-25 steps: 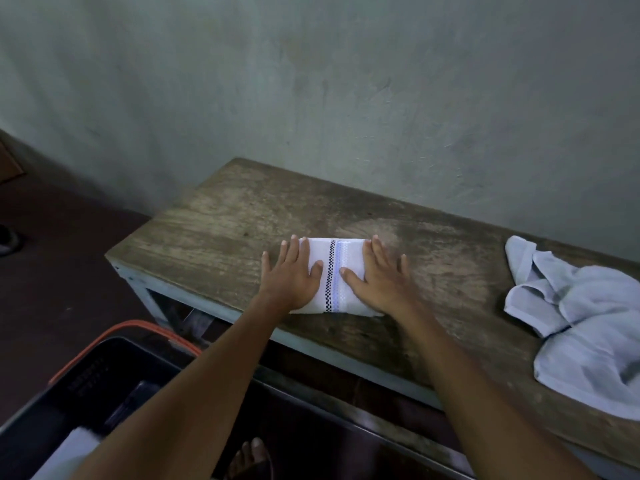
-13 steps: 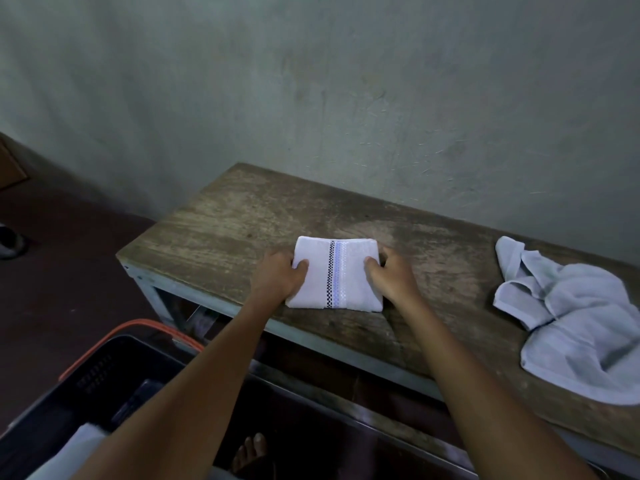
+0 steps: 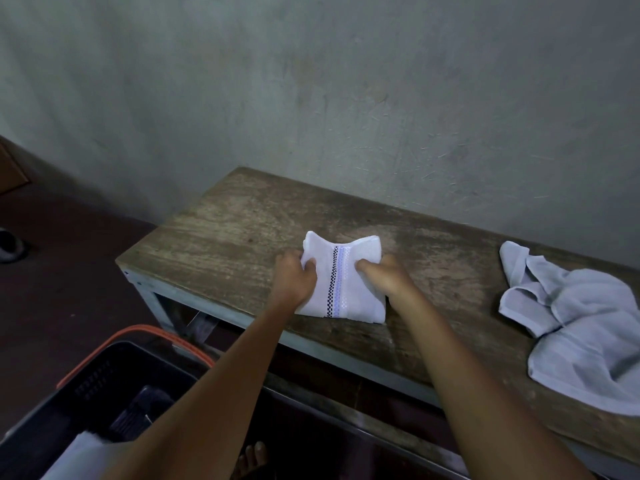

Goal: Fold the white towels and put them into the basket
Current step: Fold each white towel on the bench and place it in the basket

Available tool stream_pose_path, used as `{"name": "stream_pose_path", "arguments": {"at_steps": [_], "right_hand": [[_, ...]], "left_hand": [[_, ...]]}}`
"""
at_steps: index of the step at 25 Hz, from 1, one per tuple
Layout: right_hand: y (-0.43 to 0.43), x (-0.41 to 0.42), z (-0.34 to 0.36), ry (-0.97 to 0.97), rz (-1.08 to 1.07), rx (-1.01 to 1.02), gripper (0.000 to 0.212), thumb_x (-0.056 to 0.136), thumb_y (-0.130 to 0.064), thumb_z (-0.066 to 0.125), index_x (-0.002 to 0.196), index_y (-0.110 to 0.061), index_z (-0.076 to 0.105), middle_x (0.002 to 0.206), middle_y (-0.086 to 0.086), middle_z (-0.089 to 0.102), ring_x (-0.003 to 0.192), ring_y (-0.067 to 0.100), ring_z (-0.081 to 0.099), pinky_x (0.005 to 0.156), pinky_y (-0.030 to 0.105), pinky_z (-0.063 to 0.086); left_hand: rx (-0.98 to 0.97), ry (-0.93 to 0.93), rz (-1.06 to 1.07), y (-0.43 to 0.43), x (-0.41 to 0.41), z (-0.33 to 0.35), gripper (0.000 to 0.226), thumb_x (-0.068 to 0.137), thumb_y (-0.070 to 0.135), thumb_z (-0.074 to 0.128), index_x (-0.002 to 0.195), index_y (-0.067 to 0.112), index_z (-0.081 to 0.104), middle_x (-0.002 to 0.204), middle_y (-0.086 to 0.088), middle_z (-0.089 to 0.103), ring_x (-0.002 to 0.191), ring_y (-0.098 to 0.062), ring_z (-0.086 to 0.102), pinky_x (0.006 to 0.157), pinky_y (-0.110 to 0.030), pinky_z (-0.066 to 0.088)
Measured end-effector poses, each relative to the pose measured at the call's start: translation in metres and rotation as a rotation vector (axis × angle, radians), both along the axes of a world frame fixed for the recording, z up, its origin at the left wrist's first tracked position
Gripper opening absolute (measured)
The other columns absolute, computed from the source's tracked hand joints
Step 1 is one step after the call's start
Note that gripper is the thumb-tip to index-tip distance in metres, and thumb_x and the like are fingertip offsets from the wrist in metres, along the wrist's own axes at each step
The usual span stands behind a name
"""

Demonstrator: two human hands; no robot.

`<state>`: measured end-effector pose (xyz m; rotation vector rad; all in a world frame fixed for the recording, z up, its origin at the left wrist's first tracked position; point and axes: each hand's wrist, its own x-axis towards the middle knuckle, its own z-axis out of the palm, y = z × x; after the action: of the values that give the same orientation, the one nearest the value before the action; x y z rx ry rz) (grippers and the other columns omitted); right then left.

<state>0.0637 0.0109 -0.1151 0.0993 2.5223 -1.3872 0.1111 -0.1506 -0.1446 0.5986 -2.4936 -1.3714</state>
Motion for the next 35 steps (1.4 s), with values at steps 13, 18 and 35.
{"name": "stream_pose_path", "arguments": {"at_steps": [13, 18, 35], "right_hand": [[0.006, 0.098, 0.05, 0.326, -0.141, -0.235, 0.026, 0.098, -0.024, 0.042, 0.112, -0.006, 0.052, 0.103, 0.011, 0.059, 0.095, 0.028, 0.056, 0.079, 0.032, 0.039], [-0.012, 0.164, 0.084, 0.431, -0.017, -0.293, 0.021, 0.094, -0.021, 0.049, 0.109, -0.008, 0.057, 0.094, 0.002, 0.059, 0.089, 0.022, 0.057, 0.072, 0.026, 0.035], [-0.221, 0.288, 0.013, 0.008, 0.548, -0.29, 0.025, 0.09, -0.02, 0.05, 0.113, -0.017, 0.058, 0.102, 0.0, 0.062, 0.088, 0.016, 0.058, 0.069, 0.027, 0.043]], "left_hand": [[0.277, 0.295, 0.127, 0.029, 0.105, 0.073, 0.03, 0.096, 0.017, 0.048, 0.125, 0.008, 0.044, 0.11, -0.003, 0.055, 0.092, -0.014, 0.053, 0.071, -0.023, 0.039], [0.186, 0.403, 0.241, 0.014, 0.186, 0.109, 0.027, 0.095, 0.017, 0.049, 0.12, 0.008, 0.049, 0.107, -0.002, 0.057, 0.092, -0.014, 0.053, 0.075, -0.023, 0.037], [0.335, 0.302, 0.848, -0.14, 0.382, 0.024, 0.019, 0.094, 0.018, 0.045, 0.113, 0.019, 0.049, 0.096, 0.002, 0.058, 0.089, -0.017, 0.058, 0.079, -0.033, 0.048]]}}
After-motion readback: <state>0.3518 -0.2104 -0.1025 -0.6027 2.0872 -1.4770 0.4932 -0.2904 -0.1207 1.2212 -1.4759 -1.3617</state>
